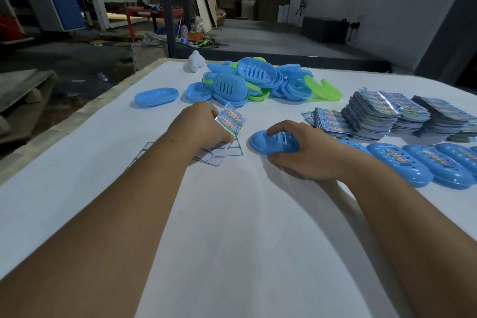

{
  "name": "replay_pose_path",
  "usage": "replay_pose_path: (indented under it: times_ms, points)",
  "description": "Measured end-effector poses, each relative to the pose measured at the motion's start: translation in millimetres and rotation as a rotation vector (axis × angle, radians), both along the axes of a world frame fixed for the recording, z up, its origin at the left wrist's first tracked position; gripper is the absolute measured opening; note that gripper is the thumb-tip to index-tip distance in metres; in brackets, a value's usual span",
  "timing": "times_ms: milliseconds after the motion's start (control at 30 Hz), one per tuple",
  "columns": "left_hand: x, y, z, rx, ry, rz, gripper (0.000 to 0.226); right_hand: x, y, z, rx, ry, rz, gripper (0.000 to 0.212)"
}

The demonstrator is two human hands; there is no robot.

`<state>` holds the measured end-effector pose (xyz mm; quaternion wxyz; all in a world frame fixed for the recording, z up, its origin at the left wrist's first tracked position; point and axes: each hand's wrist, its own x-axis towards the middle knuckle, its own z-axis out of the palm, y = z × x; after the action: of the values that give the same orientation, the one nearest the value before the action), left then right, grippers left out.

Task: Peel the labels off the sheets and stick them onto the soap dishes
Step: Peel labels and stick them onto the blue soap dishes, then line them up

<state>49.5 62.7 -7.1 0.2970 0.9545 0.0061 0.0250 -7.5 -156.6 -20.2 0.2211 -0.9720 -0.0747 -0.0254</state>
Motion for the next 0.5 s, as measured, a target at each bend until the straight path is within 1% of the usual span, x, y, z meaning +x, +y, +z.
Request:
replay_pose_path:
  times_ms: [67,100,133,167,233,300,333,400,433,467,500]
  points:
    - [0,-2,-1,0.118,-0.123,0.031,0.04,0,0,0,-0.01,0.0,-0.003,0.05]
    - [1,-3,-1,0.124,-0.185,0.045,0.03,0,0,0,-0.017,0.001,-0.006,0.051]
    - [1,-4,-1,0.08,-0.23,0.049,0.02,-1,0,0,-0.015,-0.003,-0.009,0.053]
    - [3,-6,0,-0.019,-0.249,0.035,0.014,-1,0,0,0.002,-0.021,-0.016,0.056]
    - [4,-11,5,-0.316,-0.211,-0.03,0.017,-1,1,1,0.077,-0.115,-0.044,0.058]
    - [-1,-17,10,-0.56,-0.142,-0.086,0.017,2,3,3,0.231,-0.223,-0.085,0.054]
    - [-3,-20,11,-0.621,-0.117,-0.121,0.016,3,4,5,0.349,-0.247,-0.092,0.052]
    - [-7,-25,10,-0.656,-0.092,-0.205,0.013,4,7,9,0.614,-0.223,-0.077,0.04]
    - [-8,-27,9,-0.645,-0.085,-0.245,0.012,4,8,10,0.695,-0.22,-0.067,0.028]
    - [-9,-29,7,-0.628,-0.08,-0.277,0.012,3,8,12,0.73,-0.236,-0.065,0.018]
    - [-10,-30,7,-0.615,-0.078,-0.296,0.012,3,8,12,0.749,-0.256,-0.064,0.015]
